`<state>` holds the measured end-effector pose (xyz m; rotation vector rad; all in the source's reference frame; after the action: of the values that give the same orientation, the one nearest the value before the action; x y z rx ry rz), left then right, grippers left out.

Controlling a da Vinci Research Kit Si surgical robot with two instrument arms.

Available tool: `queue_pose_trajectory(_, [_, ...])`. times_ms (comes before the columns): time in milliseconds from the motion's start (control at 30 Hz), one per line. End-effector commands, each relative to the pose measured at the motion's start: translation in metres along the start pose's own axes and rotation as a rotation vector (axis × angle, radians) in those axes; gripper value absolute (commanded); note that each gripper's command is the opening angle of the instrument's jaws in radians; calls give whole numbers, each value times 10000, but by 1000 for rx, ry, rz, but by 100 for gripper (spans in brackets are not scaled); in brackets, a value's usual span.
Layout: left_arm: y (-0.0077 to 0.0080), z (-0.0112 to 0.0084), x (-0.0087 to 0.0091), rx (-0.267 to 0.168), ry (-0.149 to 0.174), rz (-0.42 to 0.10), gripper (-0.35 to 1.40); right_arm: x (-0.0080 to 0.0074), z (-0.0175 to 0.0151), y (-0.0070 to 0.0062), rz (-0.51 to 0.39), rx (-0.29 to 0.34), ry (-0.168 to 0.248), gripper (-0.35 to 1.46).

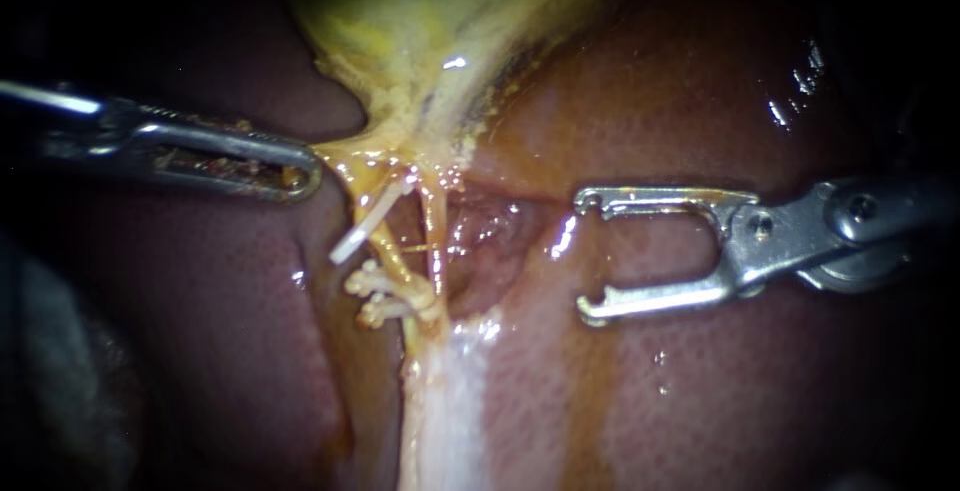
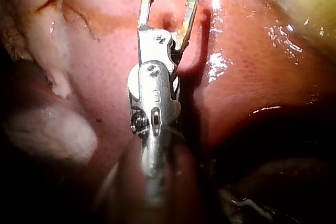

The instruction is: Going back third clip left tube

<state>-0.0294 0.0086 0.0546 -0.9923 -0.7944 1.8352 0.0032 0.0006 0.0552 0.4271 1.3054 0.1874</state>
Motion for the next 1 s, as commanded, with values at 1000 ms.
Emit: queue_pose_trajectory(1000, [-7,68,-5,-18,-12,23,-35,-1,-1,-1,-6,27,-23,48])
